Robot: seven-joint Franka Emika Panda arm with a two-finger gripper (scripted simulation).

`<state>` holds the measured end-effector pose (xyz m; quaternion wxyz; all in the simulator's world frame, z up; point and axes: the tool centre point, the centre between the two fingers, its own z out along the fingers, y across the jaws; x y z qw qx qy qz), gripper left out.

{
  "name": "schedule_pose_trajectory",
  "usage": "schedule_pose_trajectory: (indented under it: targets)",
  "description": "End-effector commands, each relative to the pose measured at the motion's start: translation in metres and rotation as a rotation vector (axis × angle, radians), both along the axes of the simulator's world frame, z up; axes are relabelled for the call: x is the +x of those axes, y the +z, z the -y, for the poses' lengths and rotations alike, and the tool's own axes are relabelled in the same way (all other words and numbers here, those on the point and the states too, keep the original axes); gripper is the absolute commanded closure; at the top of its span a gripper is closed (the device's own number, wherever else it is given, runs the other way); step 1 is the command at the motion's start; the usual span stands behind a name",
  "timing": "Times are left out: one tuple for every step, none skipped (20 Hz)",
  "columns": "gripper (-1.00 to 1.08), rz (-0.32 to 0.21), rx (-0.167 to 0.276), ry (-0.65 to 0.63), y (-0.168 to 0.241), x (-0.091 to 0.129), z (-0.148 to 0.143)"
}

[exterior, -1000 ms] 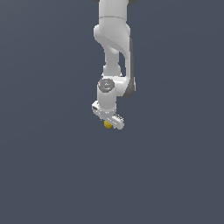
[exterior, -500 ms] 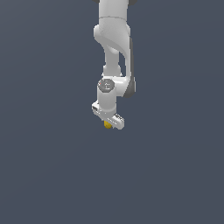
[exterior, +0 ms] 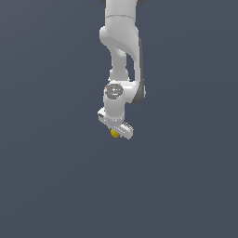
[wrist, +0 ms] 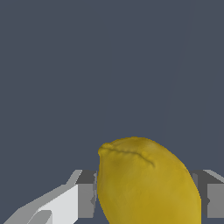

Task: Pick up the object and move it to a goal position.

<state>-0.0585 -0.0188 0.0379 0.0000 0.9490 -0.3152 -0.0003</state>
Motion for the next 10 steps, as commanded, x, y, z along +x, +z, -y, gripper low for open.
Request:
schedule_pose_trajectory:
  targets:
    - [1.08,0.001,0.000,0.000,0.007,0.009,-0.003]
    - [1.08,0.001,0.000,0.000,0.011,0.013,-0.004]
    - [1.08,0.001,0.000,0.000,0.014,0.017,-0.005]
    - [1.08,0.001,-0.001,0.000,0.018,0.022,-0.007]
    - [1.08,0.001,-0.001,0.000,0.022,0.027,-0.008]
    - [1.08,0.001,-0.001,0.000,0.026,0.032,-0.010]
    - [1.08,0.001,-0.001,0.000,0.031,0.038,-0.012]
    - [1.08,0.001,-0.001,0.000,0.035,0.044,-0.014]
    - [1.08,0.001,-0.002,0.000,0.040,0.050,-0.016]
    - [1.08,0.001,-0.002,0.000,0.045,0.056,-0.018]
